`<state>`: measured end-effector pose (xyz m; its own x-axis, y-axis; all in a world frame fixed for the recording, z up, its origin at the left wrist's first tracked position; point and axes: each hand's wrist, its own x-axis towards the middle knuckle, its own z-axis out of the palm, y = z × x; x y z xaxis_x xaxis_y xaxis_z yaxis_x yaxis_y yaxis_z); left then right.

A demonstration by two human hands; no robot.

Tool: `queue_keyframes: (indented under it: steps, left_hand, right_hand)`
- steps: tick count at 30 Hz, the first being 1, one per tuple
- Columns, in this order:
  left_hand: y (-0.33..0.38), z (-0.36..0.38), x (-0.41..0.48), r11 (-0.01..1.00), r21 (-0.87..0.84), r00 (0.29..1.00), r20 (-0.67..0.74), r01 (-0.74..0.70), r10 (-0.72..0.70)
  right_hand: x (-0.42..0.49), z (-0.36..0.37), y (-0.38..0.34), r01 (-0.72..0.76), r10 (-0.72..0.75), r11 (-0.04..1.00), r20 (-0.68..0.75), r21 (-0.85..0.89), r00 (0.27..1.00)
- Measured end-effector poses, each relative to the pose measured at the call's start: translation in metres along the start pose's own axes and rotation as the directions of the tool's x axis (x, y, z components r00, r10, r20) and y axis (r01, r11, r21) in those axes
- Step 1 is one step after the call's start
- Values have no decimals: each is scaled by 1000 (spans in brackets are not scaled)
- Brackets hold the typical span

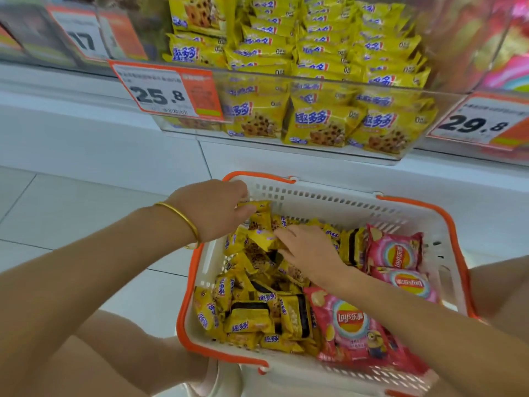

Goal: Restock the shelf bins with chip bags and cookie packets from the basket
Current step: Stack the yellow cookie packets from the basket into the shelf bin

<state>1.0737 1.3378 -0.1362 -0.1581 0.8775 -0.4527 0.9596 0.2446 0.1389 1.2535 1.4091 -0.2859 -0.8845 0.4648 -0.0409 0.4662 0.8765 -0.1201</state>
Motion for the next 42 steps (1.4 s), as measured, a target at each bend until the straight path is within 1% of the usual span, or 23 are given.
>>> queue_keyframes:
  steps: [2, 3, 5, 6, 7, 8, 10, 11, 13, 14, 15, 18, 20, 22, 23, 24, 26, 27, 29, 31, 32, 36, 42]
  left_hand:
    - [3, 4, 4, 956, -270, 988, 129, 112, -79]
    - [5, 5, 5, 870, -454, 972, 208, 194, -108]
    - [10, 2, 3, 573, -747, 933, 345, 338, -101]
    - [13, -1, 2, 477, -809, 933, 351, 343, -76]
    - [13, -5, 2, 457, -832, 945, 322, 313, -60]
    - [12, -10, 1, 489, -831, 960, 274, 266, -56]
    - [7, -21, -2, 627, -765, 986, 160, 148, -38]
    - [4, -27, -5, 679, -728, 993, 113, 92, -14]
    - [1, -37, -12, 697, -716, 997, 37, -20, 67]
    - [2, -42, -16, 676, -733, 993, 2, -78, 117]
    - [2, -47, -20, 645, -752, 986, -39, -134, 159]
    - [3, -68, -32, 583, -761, 959, -226, -284, 173]
    - [-1, -85, -38, 501, -791, 926, -372, -351, 62]
    - [-11, -97, -40, 418, -778, 830, -551, -469, -93]
    - [-19, -103, -39, 460, -722, 747, -643, -517, -170]
    - [-26, -106, -36, 569, -641, 660, -720, -516, -213]
    - [-43, -107, -31, 819, -432, 529, -827, -379, -192]
    - [-51, -105, -28, 894, -336, 514, -845, -295, -148]
    - [-55, -98, -22, 955, -221, 578, -813, -196, -69]
    - [-56, -93, -18, 973, -164, 668, -744, -162, -14]
    - [-56, -90, -17, 979, -128, 689, -724, -158, 17]
    - [-56, -83, -12, 995, 0, 706, -705, -98, 69]
    - [-56, -82, -13, 996, -7, 707, -705, -89, 58]
  right_hand:
    - [-6, -28, 0, 73, -72, 997, -338, -10, 938]
    - [-8, -40, -3, 107, -101, 994, -448, -13, 888]
    - [-10, -60, -10, 170, -145, 985, -541, -4, 828]
    - [-10, -69, -12, 190, -152, 982, -562, 8, 813]
    - [-12, -76, -15, 210, -151, 977, -564, 41, 812]
    - [-14, -85, -19, 219, -121, 968, -536, 121, 835]
    - [-21, -107, -23, 117, 72, 879, -370, 462, 926]
    - [-25, -119, -25, 28, 178, 766, -254, 642, 951]
    - [-26, -140, -27, -67, 295, 474, -87, 878, 951]
    - [-24, -150, -27, -95, 310, 375, -29, 922, 950]
    - [-20, -160, -27, -118, 300, 324, 16, 939, 954]
    - [-1, -194, -30, -78, 237, 284, 9, 956, 972]
    - [15, -223, -29, 0, 252, 284, -75, 959, 965]
    - [36, -250, -26, 92, 326, 331, -205, 939, 923]
    - [51, -260, -24, 124, 368, 389, -277, 913, 888]
    - [67, -269, -21, 132, 396, 470, -342, 873, 852]
    - [103, -277, -20, 101, 388, 637, -431, 765, 815]
    - [121, -277, -20, 80, 372, 688, -446, 721, 814]
    - [150, -272, -21, 43, 358, 737, -443, 675, 822]
    - [176, -263, -26, 17, 355, 756, -432, 654, 829]
    - [186, -258, -28, 8, 355, 764, -430, 645, 830]
    - [207, -250, -33, -81, 367, 832, -435, 548, 822]
    - [206, -250, -34, -131, 241, 951, -409, 278, 880]
